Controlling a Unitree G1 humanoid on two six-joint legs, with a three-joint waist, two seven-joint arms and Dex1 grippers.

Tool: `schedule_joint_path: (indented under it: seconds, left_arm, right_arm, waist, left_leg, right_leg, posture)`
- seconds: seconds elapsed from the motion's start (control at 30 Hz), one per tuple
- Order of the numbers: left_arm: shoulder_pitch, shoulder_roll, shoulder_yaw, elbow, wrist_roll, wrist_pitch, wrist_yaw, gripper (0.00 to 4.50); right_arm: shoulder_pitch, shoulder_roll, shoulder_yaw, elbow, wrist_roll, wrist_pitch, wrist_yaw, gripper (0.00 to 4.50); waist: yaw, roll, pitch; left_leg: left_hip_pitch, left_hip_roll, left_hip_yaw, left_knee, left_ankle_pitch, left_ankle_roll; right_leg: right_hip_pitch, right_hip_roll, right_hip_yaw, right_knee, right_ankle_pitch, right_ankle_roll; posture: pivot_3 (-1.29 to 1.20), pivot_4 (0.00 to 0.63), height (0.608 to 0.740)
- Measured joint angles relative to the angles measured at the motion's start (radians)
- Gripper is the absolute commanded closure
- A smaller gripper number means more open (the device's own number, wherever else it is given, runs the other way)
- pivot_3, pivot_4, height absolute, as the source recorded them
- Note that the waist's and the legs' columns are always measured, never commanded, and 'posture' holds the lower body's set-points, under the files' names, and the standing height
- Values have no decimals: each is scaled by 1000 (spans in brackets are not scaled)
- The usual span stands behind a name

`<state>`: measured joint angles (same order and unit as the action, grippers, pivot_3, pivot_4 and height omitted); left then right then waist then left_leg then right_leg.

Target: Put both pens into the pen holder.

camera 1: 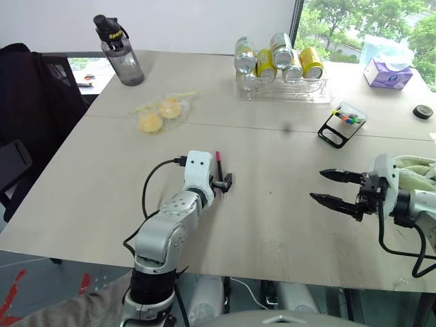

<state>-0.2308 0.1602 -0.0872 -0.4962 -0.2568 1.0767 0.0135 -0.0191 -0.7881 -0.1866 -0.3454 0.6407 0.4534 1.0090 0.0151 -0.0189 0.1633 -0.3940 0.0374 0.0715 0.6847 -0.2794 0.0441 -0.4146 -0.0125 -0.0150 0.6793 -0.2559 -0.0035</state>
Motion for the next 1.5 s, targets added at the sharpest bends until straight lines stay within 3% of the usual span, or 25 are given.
schedule_joint_path:
  seconds: [0.17, 0.2, 0.27, 0.4, 0.5, 0.53, 0.7, 0.9, 1.03, 1.2, 1.5]
  left_arm:
    - [-21, 27, -14, 1, 8, 41, -21, 0]
    - [-22, 27, -14, 1, 9, 44, -21, 252]
    - [-29, 33, -15, 3, 22, 57, -21, 880]
    - [-37, 58, -16, 6, 48, 73, -21, 2860]
    - [-32, 47, -14, 2, 58, 75, -21, 4184]
    - [-32, 40, -9, 1, 59, 75, -21, 4442]
    - [-30, 18, 12, 10, 60, 66, -22, 4442]
    - [-27, 17, 10, 71, 34, -104, -147, 4442]
    - [-31, 45, -33, 77, -30, -292, -339, 4442]
    - [-41, 28, -12, 81, -146, -453, -509, 4442]
    - [-43, 14, -32, 97, -197, -506, -583, 4442]
  right_arm:
    - [38, 10, -26, 0, -3, -23, -1, 834]
    - [40, 11, -27, 0, -3, -24, -1, 778]
    - [54, 15, -27, 1, -8, -39, 2, 745]
    - [71, 23, -27, 13, -24, -70, 6, 745]
    - [71, 36, -25, 18, -34, -89, 10, 745]
    - [71, 38, -24, 20, -37, -89, 11, 745]
    - [32, 44, 0, 42, -50, -82, 7, 745]
    - [-111, 96, 49, 35, -15, 67, -105, 745]
    - [-239, 198, 66, 12, 87, 278, -275, 745]
    - [-379, 365, 32, 12, 323, 508, -502, 745]
    - [-401, 410, 13, 7, 496, 609, -620, 745]
  waist:
    - [0, 0, -1]
    - [0, 1, -2]
    - [-1, 1, -2]
    - [-1, 2, -2]
    - [1, 2, -3]
    - [1, 2, -3]
    - [0, 2, -3]
    - [1, 2, -3]
    - [-5, 1, -2]
    - [-2, 1, -2]
    - [-3, 1, -2]
  left_leg:
    - [1, 0, 0, 0, 0, 0]
    - [1, 0, 0, 0, 0, 0]
    - [2, 0, 0, 0, 0, 0]
    - [2, 0, 0, 0, 0, 0]
    - [2, 0, 0, 0, 0, 0]
    - [2, 0, 0, 0, 0, 0]
    - [3, 0, 1, 0, 0, 0]
    - [3, 0, 0, 0, 0, 0]
    - [0, 0, 1, 0, 2, -3]
    - [-1, 0, 0, -1, 0, 0]
    - [-2, -1, 0, 0, -2, 3]
  right_leg:
    - [1, 0, 0, 0, 0, 0]
    - [1, 0, 0, 0, 0, 0]
    - [2, 0, 0, 0, 0, 0]
    - [2, 0, 0, -1, 0, 0]
    - [2, -1, 0, -1, 0, 0]
    - [3, -1, 0, -1, 0, 0]
    - [3, -1, 0, 0, 0, 0]
    - [3, -1, 0, 0, 0, 0]
    - [0, -1, 0, 0, 0, -1]
    - [0, -1, 0, -1, 0, -1]
    - [-1, -1, 0, -2, 0, 0]
  posture:
    - [0, 150, 740]
    - [0, 150, 740]
    - [0, 150, 740]
    - [0, 150, 740]
    - [0, 150, 740]
    - [0, 150, 740]
    - [0, 150, 740]
    - [0, 150, 740]
    - [0, 150, 740]
    - [0, 150, 740]
    - [0, 150, 740]
